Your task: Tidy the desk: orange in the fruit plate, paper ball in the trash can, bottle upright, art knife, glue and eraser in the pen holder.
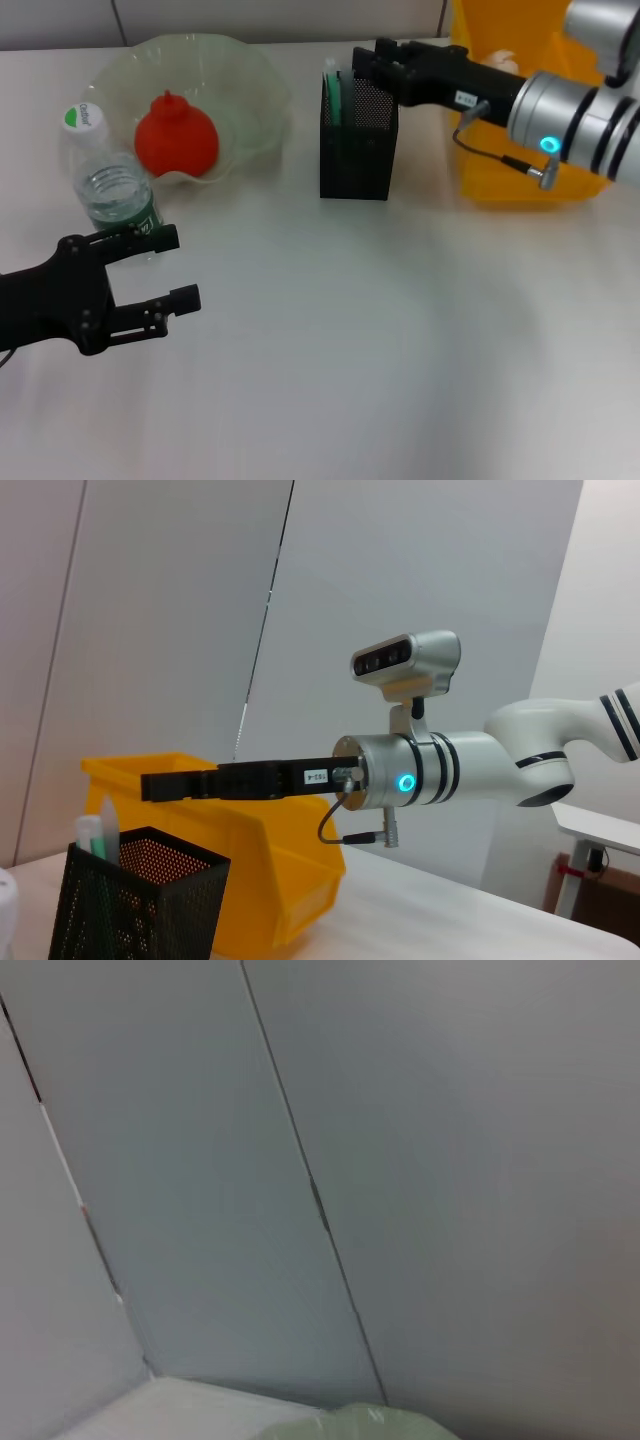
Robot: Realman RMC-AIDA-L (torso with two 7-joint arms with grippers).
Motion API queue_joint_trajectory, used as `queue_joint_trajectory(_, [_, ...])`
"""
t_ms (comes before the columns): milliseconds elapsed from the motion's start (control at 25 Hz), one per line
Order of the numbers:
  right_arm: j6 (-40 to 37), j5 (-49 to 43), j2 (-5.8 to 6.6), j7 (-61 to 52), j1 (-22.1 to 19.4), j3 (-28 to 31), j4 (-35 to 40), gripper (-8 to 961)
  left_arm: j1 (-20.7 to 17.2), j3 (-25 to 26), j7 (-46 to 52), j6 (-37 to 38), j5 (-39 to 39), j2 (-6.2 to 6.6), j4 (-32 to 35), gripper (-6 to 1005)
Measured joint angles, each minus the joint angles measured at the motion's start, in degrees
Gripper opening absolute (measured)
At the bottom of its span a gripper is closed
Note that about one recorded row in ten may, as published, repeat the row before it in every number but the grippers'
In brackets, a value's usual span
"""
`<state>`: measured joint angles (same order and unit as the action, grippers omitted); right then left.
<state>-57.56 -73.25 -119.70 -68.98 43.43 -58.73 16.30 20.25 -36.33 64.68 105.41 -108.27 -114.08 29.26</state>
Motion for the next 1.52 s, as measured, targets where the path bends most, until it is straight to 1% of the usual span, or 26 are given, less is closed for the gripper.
queue_joint_trajectory(40, [-2.7, 0.0, 0.3, -2.4, -1.4, 0.0, 1.8, 208, -0.1, 0.3, 0.0, 0.1, 0.0, 0.0, 0.1, 797])
queue_joint_trajectory(80, [-2.7, 0.0, 0.3, -2.4, -1.4, 0.0, 1.8, 242, -0.1, 0.3, 0.0, 0.1, 0.0, 0.0, 0.1, 797])
queue_joint_trajectory(160, [-8.0, -0.1, 0.48, -5.1, -4.2, 0.0, 6.0, 312, -0.2, 0.7, 0.0, 0.4, 0.0, -0.02, 0.1, 797])
queue_joint_trajectory(200, [-11.9, -0.1, 0.52, -6.4, -6.0, 0.1, 8.6, 347, -0.2, 1.0, 0.0, 0.5, 0.0, -0.02, 0.0, 797])
queue_joint_trajectory(240, [-20.7, 0.0, 0.57, -8.0, -10.4, 1.1, 14.5, 388, -0.2, 1.4, 0.0, 0.7, 0.1, 0.03, -0.1, 797])
queue_joint_trajectory(280, [-20.7, 0.0, 0.57, -8.0, -10.4, 1.1, 14.5, 429, -0.2, 1.4, 0.0, 0.7, 0.1, 0.03, -0.1, 797])
queue_joint_trajectory(360, [-30.8, 0.4, 0.73, -9.0, -14.7, 3.4, 19.9, 510, -0.2, 1.7, 0.0, 1.0, 0.1, 0.15, -0.1, 797])
queue_joint_trajectory(400, [-36.3, 0.4, 1.11, -9.5, -16.3, 5.1, 21.5, 551, -0.2, 1.7, 0.0, 1.3, 0.1, 0.22, -0.2, 797])
queue_joint_trajectory(440, [-46.7, 0.4, 2.38, -10.5, -18.4, 8.1, 23.0, 595, -0.2, 1.8, 0.0, 2.3, 0.1, 0.39, -0.2, 797])
queue_joint_trajectory(480, [-46.7, 0.4, 2.38, -10.5, -18.4, 8.1, 23.0, 640, -0.2, 1.8, 0.0, 2.3, 0.1, 0.39, -0.2, 797])
queue_joint_trajectory(560, [-56.1, -0.8, 4.07, -11.0, -19.8, 10.1, 23.0, 729, -0.3, 1.9, 0.1, 3.6, 0.1, 0.79, -0.2, 797])
queue_joint_trajectory(600, [-59.3, -2.7, 5.02, -11.0, -20.4, 10.6, 22.9, 773, -0.3, 2.0, 0.2, 4.1, 0.1, 1.06, -0.2, 797])
queue_joint_trajectory(640, [-63.1, -8.4, 6.35, -10.1, -21.3, 11.0, 22.6, 784, -0.3, 2.0, 0.3, 4.6, 0.1, 1.38, -0.3, 797])
queue_joint_trajectory(680, [-63.1, -8.4, 6.35, -10.1, -21.3, 11.0, 22.6, 794, -0.3, 2.0, 0.4, 4.9, 0.1, 1.66, -0.3, 797])
queue_joint_trajectory(760, [-63.0, -16.5, 6.72, -7.5, -21.5, 11.1, 21.9, 816, -0.2, 1.9, 0.8, 5.8, -0.1, 2.27, -0.3, 797])
queue_joint_trajectory(800, [-62.2, -20.5, 6.46, -5.8, -21.5, 11.0, 21.0, 826, -0.1, 1.6, 1.2, 6.5, -0.3, 2.61, -0.2, 797])
queue_joint_trajectory(840, [-60.4, -25.0, 5.68, -2.7, -21.3, 11.0, 19.1, 837, 0.1, 0.9, 1.8, 7.0, -0.4, 2.88, 0.1, 797])
queue_joint_trajectory(880, [-60.4, -25.0, 5.68, -2.7, -21.3, 11.0, 19.1, 837, 0.1, 0.9, 1.8, 7.0, -0.4, 2.88, 0.1, 797])
queue_joint_trajectory(1000, [-57.4, -26.7, 3.83, 2.3, -21.5, 11.2, 16.6, 837, 0.1, -0.2, 2.3, 7.3, -0.6, 2.93, 0.2, 797])
queue_joint_trajectory(1040, [-56.5, -26.5, 2.86, 3.8, -21.8, 11.9, 16.3, 838, 0.2, -0.7, 2.6, 7.3, -0.8, 2.84, 0.2, 797])
queue_joint_trajectory(1080, [-56.5, -26.5, 2.86, 3.8, -21.8, 11.9, 16.3, 838, 0.2, -0.7, 2.6, 7.3, -0.8, 2.84, 0.2, 797])
queue_joint_trajectory(1200, [-56.2, -26.5, 2.23, 4.8, -21.9, 13.0, 16.3, 838, 0.2, -0.7, 2.9, 7.3, -1.1, 2.63, 0.3, 797])
queue_joint_trajectory(1520, [-55.5, -26.4, 2.05, 4.9, -21.4, 13.1, 16.3, 837, 0.6, -0.9, 3.5, 7.4, -1.2, 2.34, 0.4, 797])
